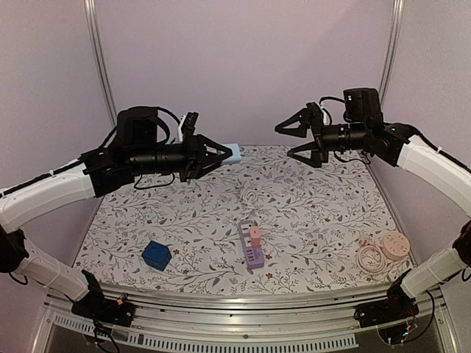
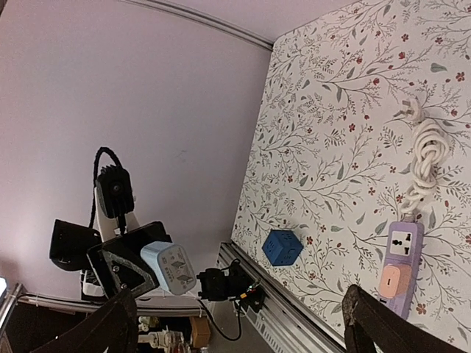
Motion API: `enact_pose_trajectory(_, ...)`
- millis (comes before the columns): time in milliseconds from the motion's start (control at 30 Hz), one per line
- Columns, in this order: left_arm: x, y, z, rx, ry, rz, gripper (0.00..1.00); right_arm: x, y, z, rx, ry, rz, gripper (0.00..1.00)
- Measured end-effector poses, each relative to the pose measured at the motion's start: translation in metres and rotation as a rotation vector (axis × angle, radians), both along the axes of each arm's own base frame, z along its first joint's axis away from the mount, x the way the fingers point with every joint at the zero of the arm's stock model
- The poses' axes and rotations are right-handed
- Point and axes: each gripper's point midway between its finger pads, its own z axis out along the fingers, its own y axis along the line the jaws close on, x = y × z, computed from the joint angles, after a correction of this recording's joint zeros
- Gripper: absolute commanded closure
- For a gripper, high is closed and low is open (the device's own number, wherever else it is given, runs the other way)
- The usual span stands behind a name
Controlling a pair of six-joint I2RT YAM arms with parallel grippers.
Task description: Insert the plug
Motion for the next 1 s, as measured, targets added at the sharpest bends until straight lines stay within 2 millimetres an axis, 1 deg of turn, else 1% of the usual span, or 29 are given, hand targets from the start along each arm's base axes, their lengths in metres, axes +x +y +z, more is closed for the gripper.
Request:
enact_pose_trajectory(100,-0.002,0.009,-0.017,0.141,-0.003,0.000,1.00,0.003,-0.010,-0.016,-0.081,0.010,-0.035,0.01)
enact_pose_trajectory(200,-0.004,0.019,-0.026,0.274,-0.023,-0.008,1.00,0.004,-0.020,-0.027,-0.156,0.013,-0.064,0.01)
enact_pose_trajectory(333,0.000,0.027,-0.035,0.413,-0.047,-0.015,1.00,0.006,-0.032,-0.040,-0.238,0.016,-0.093,0.01)
enact_pose_trajectory(433,0.005,0.026,-0.048,0.501,-0.045,-0.034,1.00,0.005,-0.041,-0.052,-0.295,0.033,-0.110,0.01)
enact_pose_trajectory(567,0.010,0.028,-0.070,0.623,-0.025,-0.066,1.00,0.004,-0.047,-0.060,-0.336,0.051,-0.124,0.01)
enact_pose_trajectory(667,0.014,0.027,-0.078,0.687,-0.014,-0.079,1.00,0.004,-0.050,-0.063,-0.349,0.060,-0.132,0.01)
enact_pose_trajectory(833,0.024,0.023,-0.086,0.756,0.009,-0.075,1.00,0.003,-0.058,-0.071,-0.391,0.081,-0.158,0.01)
enact_pose_trajectory(933,0.026,0.020,-0.096,0.799,0.041,-0.068,1.00,0.001,-0.065,-0.079,-0.426,0.103,-0.177,0.01)
enact_pose_trajectory(1000,0.026,0.013,-0.107,0.826,0.072,-0.066,1.00,-0.001,-0.070,-0.085,-0.451,0.121,-0.191,0.01)
